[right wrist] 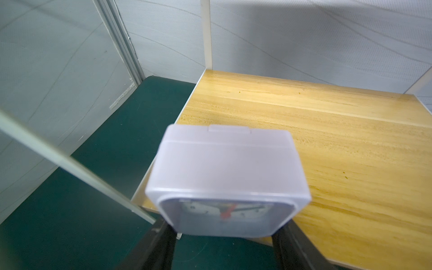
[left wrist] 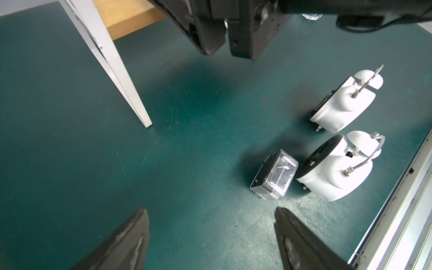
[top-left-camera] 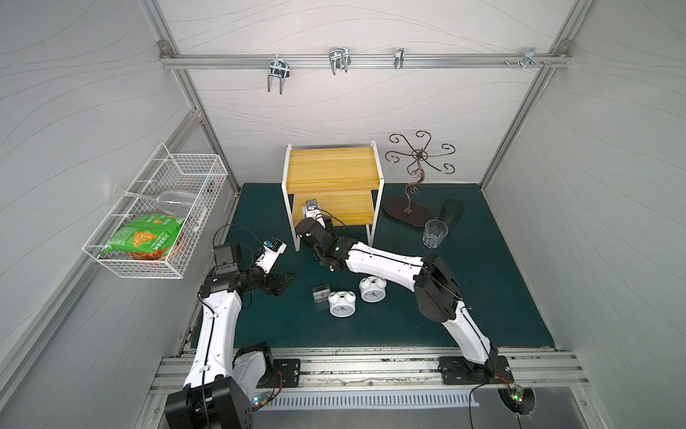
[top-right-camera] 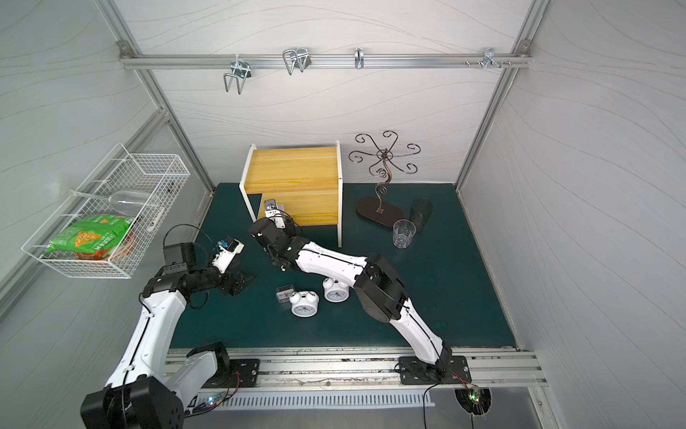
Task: Place the alarm clocks on the shelf by style
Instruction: Place the alarm on the shelf.
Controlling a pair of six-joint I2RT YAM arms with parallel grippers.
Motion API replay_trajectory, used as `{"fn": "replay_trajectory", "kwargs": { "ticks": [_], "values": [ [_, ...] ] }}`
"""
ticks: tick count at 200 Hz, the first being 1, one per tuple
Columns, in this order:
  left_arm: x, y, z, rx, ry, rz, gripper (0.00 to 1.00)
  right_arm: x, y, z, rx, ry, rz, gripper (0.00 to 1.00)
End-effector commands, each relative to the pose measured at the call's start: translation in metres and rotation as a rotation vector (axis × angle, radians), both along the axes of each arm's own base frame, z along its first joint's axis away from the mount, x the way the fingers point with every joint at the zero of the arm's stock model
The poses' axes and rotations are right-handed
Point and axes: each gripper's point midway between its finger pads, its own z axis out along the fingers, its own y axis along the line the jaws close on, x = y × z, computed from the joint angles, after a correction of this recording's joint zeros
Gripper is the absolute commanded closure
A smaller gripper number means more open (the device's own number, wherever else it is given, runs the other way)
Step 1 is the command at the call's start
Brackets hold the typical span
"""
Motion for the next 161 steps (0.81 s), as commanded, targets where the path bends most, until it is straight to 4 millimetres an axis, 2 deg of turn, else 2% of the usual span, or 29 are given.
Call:
{"fn": "replay_trajectory", "kwargs": {
  "ticks": [1,74,161],
  "values": [
    [-0.001,-0.001,0.004,-0.008,-0.020,-0.012,0.14,0.007,0.000,-0.001,-0.019,-0.011,-0.015,0.58],
    [-0.003,-0.001,0.005,-0.010,-0.021,-0.011,0.14,0.016,0.007,-0.006,-0.024,0.000,-0.021,0.58],
    [-0.004,0.000,0.004,-0.011,-0.019,-0.010,0.14,0.029,0.004,-0.017,-0.025,0.027,-0.059,0.57]
  ]
}}
